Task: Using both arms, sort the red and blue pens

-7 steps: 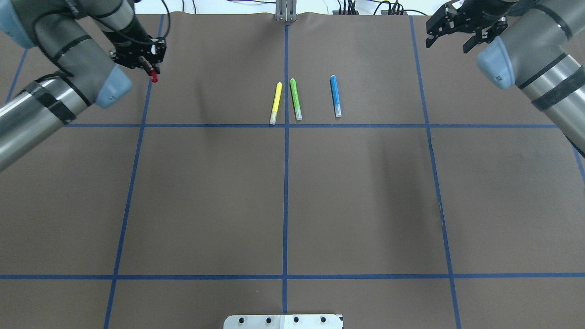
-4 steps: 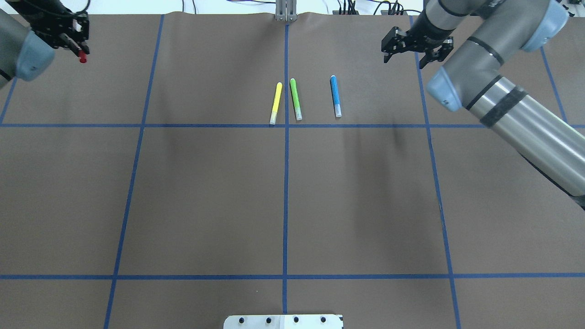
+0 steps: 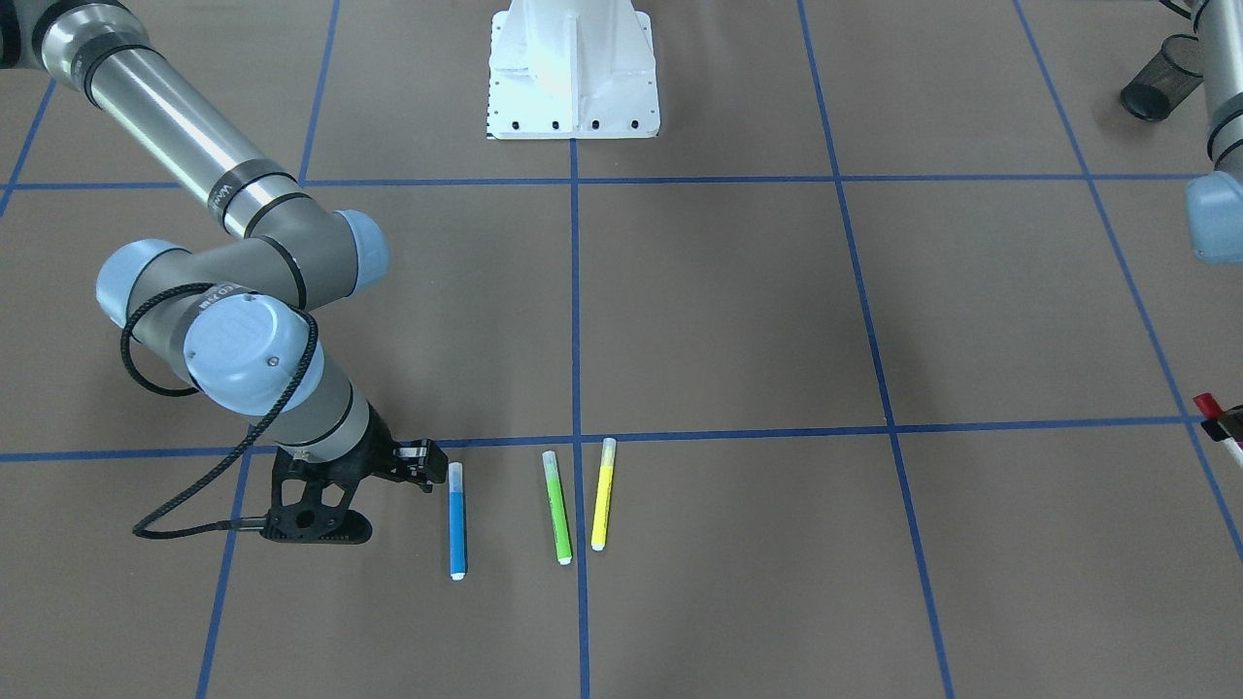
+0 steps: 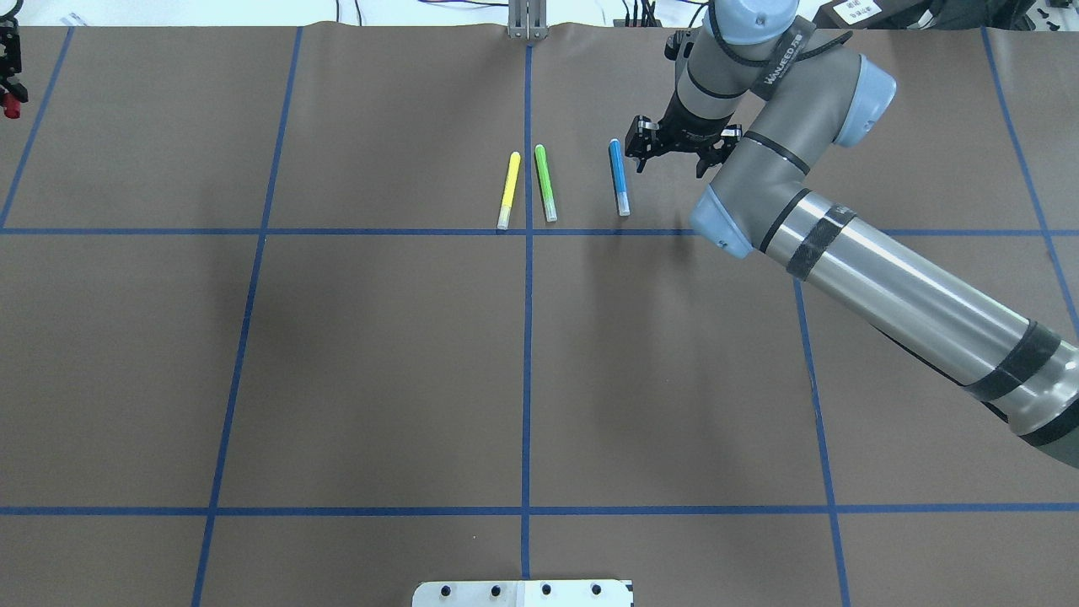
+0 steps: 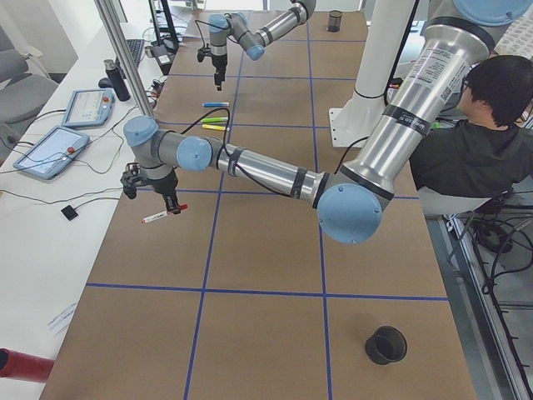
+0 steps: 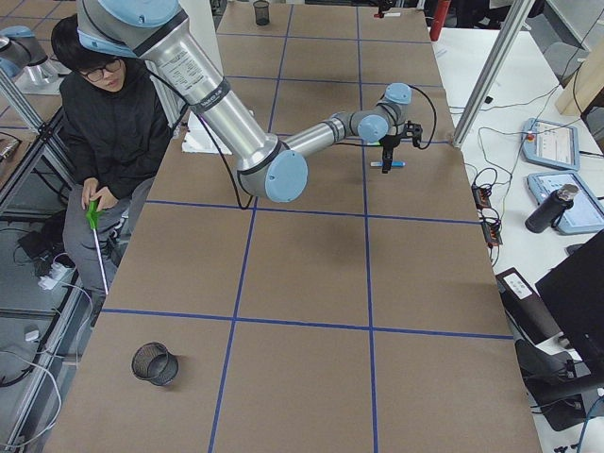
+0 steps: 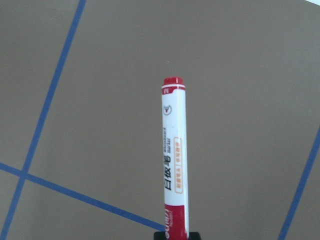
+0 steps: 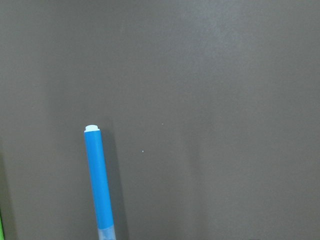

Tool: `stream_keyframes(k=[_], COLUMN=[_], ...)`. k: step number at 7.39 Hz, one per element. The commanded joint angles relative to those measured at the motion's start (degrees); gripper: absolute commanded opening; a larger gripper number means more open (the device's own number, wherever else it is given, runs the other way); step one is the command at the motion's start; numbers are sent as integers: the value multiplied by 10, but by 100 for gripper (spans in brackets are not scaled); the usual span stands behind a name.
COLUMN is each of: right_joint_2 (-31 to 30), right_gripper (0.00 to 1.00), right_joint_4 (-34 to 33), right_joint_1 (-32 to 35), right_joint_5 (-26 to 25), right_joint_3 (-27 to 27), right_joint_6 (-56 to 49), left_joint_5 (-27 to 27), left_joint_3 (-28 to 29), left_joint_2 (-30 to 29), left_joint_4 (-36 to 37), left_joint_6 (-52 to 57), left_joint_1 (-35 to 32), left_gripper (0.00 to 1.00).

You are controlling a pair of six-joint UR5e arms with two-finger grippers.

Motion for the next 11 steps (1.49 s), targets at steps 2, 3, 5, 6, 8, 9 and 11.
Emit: stream_keyframes(k=[2, 3, 5, 6, 8, 9, 11], right_joint_2=[48, 51, 52, 55, 77, 78, 78], right_gripper=[89, 88, 82, 79, 76, 74, 66], right_joint_4=[1, 0, 0, -1, -3, -4, -4], right_joint_1=[-20, -22, -26, -27, -31, -33, -34], right_joint_5=[-4, -4, -6, -7, -11, -17, -18], right_joint_3=[-65, -75, -88, -96, -123, -125, -128], right_joint_6=[-23, -45, -78, -94, -110, -116, -126], left_joint_5=[0, 0, -1, -1, -1, -1, -1], left_joint_3=[1, -1, -2, -2, -1, -1, -1], left_joint_2=[13, 17, 26, 26, 28, 32, 32], left_joint_4=[5, 5, 5, 5, 5, 5, 5], left_joint_6=[41, 48, 56, 56, 71, 72, 72], left_joint_1=[-16, -20, -23, -24, -24, -25, -25], left_gripper=[0, 0, 0, 0, 0, 0, 0])
